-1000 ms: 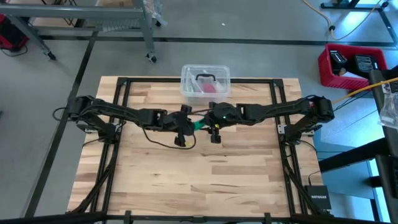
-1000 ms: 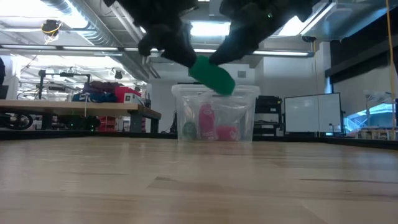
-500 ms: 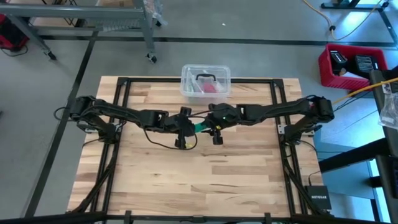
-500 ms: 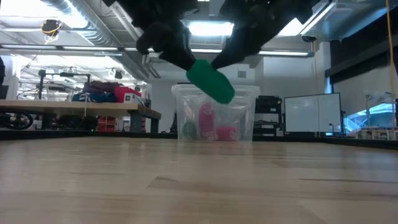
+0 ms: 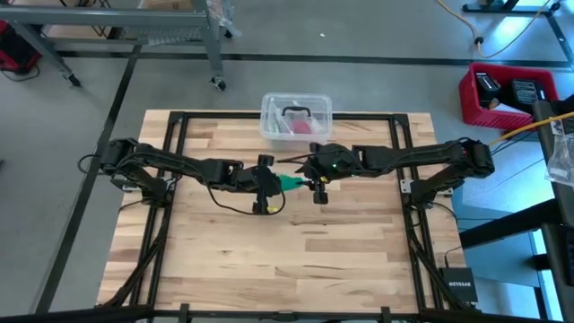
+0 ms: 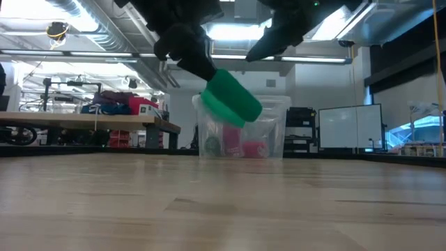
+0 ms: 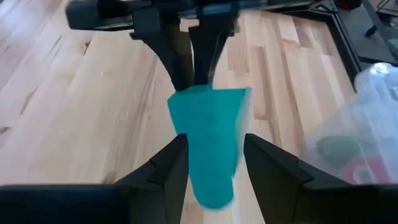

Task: Roll bandage
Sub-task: Roll the green bandage

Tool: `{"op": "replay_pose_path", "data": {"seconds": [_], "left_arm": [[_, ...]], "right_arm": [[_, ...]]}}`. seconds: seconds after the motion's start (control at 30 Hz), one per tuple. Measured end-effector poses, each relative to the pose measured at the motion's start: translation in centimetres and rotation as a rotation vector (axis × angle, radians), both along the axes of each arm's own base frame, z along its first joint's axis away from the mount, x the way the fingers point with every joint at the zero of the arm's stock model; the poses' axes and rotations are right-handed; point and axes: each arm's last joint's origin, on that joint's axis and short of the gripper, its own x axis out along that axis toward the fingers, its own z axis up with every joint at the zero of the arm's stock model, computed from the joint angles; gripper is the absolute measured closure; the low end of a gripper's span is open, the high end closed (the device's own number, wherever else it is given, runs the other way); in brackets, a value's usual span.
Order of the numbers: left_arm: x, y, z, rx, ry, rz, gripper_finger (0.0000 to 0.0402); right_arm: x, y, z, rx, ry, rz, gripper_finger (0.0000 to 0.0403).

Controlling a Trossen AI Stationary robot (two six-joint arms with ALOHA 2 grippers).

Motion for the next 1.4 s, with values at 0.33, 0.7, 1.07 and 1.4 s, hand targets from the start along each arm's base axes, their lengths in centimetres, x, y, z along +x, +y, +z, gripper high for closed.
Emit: {"op": "replay_pose_path", "data": {"seconds": [0.33,0.7,1.07,1.4], "left_arm": [[0.5,-0.7,0.0,-0.043,-0.118,-0.013,0.0389],[-0.6,-1.0,-3.7,-0.227,-0.452,-0.028,0.0389],[-0.8,-4.5,-7.2,-0.369,-0.379,-0.078,0.0389],[0.0,-6.9,-8.7,-0.447,-0.468,-0.122,0.0389]], "right_arm": [[-3.7,0.2,1.3,0.075,0.103,-0.043,0.0242],[-6.0,2.5,-3.2,0.127,0.052,-0.001,0.0242],[-7.9,3.5,-8.5,0.129,0.086,-0.106,0.0242],[-9.8,4.0,-12.6,0.308,-0.158,-0.126,0.0242]]}}
